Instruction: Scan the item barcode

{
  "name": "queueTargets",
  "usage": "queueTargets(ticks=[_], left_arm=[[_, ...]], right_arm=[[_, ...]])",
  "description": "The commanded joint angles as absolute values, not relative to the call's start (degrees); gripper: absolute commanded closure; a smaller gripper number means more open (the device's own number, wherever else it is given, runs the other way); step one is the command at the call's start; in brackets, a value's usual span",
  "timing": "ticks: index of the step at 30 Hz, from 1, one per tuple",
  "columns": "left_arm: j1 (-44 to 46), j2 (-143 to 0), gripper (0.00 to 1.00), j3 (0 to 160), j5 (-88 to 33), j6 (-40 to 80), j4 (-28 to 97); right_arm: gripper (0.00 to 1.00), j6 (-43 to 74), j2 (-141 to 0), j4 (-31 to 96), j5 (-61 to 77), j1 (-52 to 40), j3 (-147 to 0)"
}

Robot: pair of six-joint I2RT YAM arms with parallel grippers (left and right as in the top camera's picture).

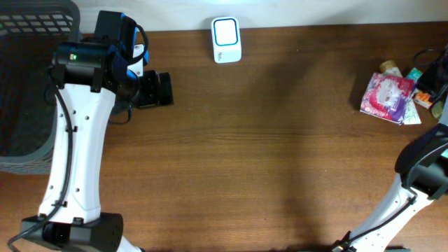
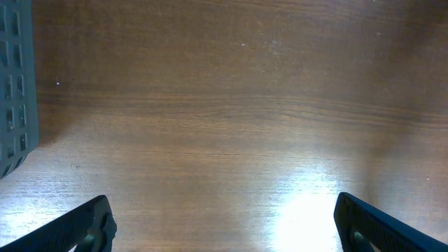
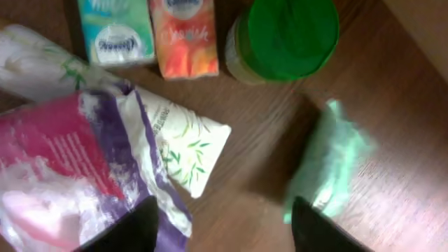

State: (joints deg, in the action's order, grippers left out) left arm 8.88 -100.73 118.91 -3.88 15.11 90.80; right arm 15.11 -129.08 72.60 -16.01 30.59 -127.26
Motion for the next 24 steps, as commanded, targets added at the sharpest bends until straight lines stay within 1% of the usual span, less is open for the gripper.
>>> queueTargets(ticks=[1,2,3,5,7,9,12,16,19,22,24], left_arm=[[9.1,-100.6,0.01,119.1,-3.6,14.2,90.7],[9.1,-100.6,0.01,119.1,-3.7,14.2,90.7],[9.1,-100.6,0.01,119.1,-3.6,14.2,90.7],[9.1,-100.6,0.01,119.1,-3.6,14.2,90.7],[9.1,-100.6,0.01,119.1,-3.7,14.2,90.7],[9.1,-100.6,0.01,119.1,-3.7,14.2,90.7],[9.1,-100.6,0.01,119.1,-3.6,14.2,90.7],[9.1,-100.6,0.01,119.1,-3.6,14.2,90.7],[9.1,-100.6,0.01,119.1,-3.6,14.2,90.7],[9.1,-100.6,0.01,119.1,-3.6,14.2,90.7],[9.1,-100.6,0.01,119.1,-3.7,14.2,90.7]], right_arm=[[0.13,16.0,-125.2,73.4,-10.8,30.2,-127.0],[0.12,17.5,-122.6,73.9,-8.7,30.0,-127.0],[0.07,17.5,-116.3,75.6,-3.3,29.4,-127.0],[0.05,17.5,-109.7,78.0,0.1,28.5,-127.0],[0.03,17.4,-99.9,83.0,0.5,26.1,-127.0],[0.02,17.4,-93.9,86.9,0.7,24.0,-127.0],[0.02,17.2,-82.6,93.8,0.7,18.6,-126.9],[0.01,16.3,-71.0,97.3,3.2,11.2,-125.9],[0.01,16.4,-62.1,97.3,4.2,7.7,-116.7],[0.01,16.4,-53.2,97.3,13.7,7.5,-101.7],[0.01,16.4,-51.5,97.3,14.4,7.5,-97.3]])
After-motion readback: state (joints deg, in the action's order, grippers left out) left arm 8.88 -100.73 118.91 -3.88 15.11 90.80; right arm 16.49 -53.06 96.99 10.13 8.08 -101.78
